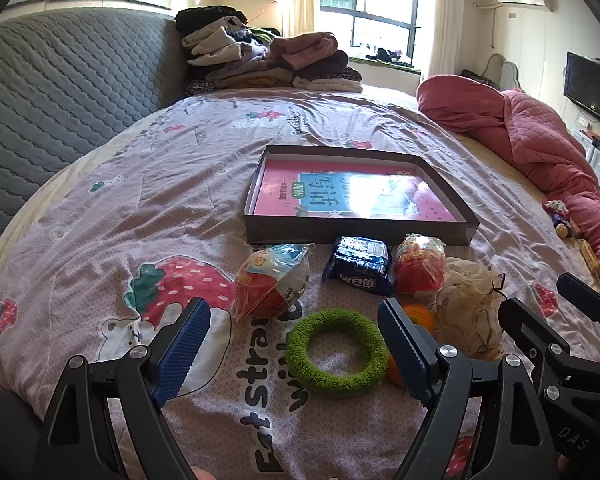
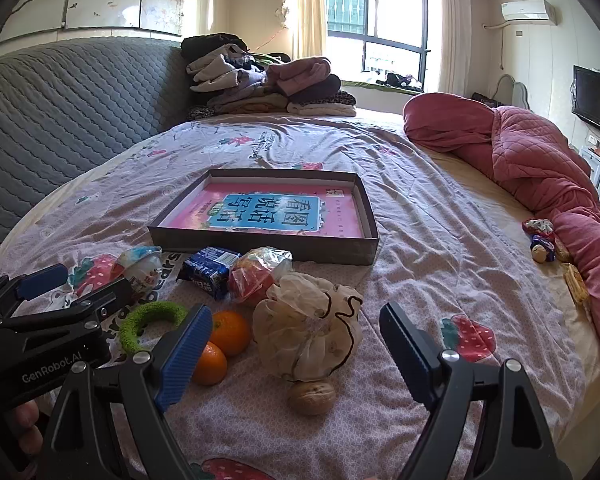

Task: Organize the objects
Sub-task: 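Move left tool toward green fuzzy ring while right tool moves toward walnut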

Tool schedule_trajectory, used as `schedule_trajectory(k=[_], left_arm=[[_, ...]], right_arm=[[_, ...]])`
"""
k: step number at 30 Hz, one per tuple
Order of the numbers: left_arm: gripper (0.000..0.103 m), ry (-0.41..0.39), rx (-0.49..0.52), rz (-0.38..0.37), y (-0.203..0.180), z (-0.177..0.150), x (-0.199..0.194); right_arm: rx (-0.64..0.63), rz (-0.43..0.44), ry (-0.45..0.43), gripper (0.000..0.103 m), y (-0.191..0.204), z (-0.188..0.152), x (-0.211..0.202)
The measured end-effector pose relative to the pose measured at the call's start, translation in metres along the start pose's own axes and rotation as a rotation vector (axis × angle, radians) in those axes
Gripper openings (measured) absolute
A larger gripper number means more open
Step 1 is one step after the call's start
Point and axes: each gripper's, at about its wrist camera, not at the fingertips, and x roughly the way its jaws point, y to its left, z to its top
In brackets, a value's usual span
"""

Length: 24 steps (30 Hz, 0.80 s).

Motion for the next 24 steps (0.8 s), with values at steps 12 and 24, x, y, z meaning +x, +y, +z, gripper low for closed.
schedule_trajectory(k=[12, 24], left_arm=[[0.086, -0.004, 0.007, -0.004, 0.0009, -0.0009, -0.0029], [0.086, -0.004, 0.006, -0.009, 0.0015, -0.0003, -0.0033]], right_arm=[[0.003, -0.004, -0.005, 0.085, -0.0032, -0.0001, -0.0025], [0.004, -0.005, -0.013, 0.085, -0.0021, 0.0010, -0.0059]])
